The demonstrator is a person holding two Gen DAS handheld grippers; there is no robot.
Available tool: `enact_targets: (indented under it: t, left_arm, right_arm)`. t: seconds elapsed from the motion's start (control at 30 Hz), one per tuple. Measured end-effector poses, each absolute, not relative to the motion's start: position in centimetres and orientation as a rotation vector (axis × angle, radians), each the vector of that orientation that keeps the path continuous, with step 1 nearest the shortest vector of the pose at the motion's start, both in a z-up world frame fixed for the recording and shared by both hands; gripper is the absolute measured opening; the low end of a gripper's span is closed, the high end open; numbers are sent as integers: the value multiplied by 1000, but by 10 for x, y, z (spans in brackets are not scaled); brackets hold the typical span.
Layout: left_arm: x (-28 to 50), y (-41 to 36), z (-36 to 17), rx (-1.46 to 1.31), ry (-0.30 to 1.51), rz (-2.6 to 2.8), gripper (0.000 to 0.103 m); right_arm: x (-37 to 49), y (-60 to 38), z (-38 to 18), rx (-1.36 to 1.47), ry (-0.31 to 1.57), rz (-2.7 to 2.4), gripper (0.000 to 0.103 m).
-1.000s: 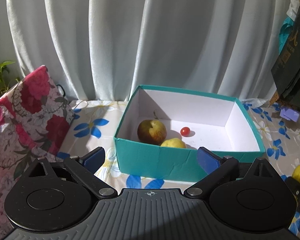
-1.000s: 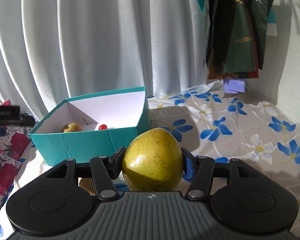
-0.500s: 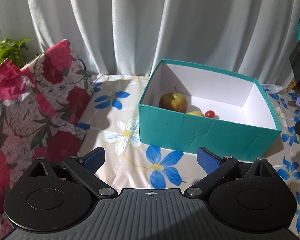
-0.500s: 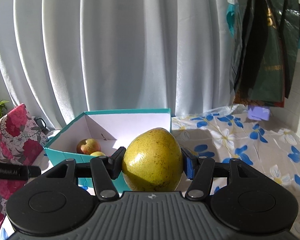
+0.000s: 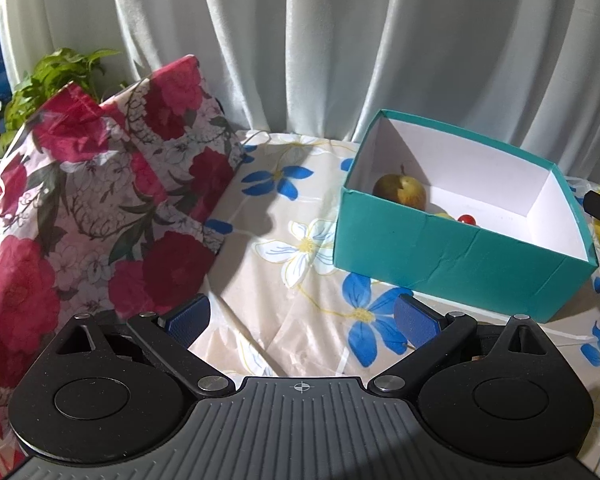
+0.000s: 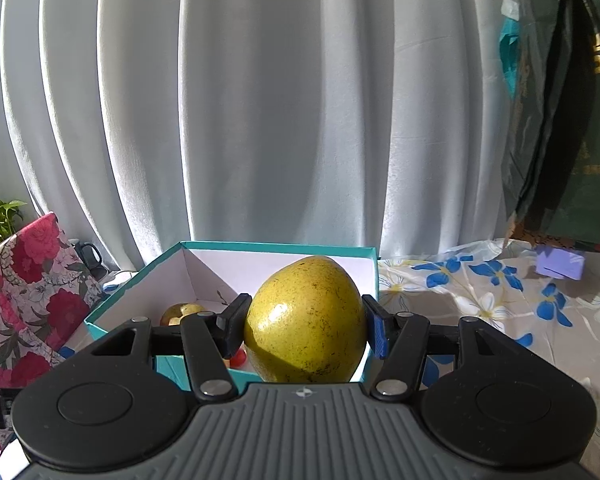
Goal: Organize fruits
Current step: 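Lower the held pear into the teal box with the right tool, then open the right tool to release the pear while the left tool moves to a red apple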
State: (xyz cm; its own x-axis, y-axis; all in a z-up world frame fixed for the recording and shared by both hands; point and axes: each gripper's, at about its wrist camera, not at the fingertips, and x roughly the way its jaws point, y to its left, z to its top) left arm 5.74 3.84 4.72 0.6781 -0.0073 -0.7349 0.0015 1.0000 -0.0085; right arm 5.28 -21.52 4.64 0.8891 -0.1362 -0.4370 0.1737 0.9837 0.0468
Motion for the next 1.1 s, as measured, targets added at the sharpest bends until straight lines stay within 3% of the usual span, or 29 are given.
enact_targets:
  t: [0.6, 1.1]
  left_arm:
    - [60, 48, 32, -13, 897, 37, 101]
    - [58, 46, 26, 8, 920, 9, 101]
  right_arm:
    - [111, -217, -8, 26, 574, -194, 58]
    - [118, -213, -13, -72, 584, -209, 58]
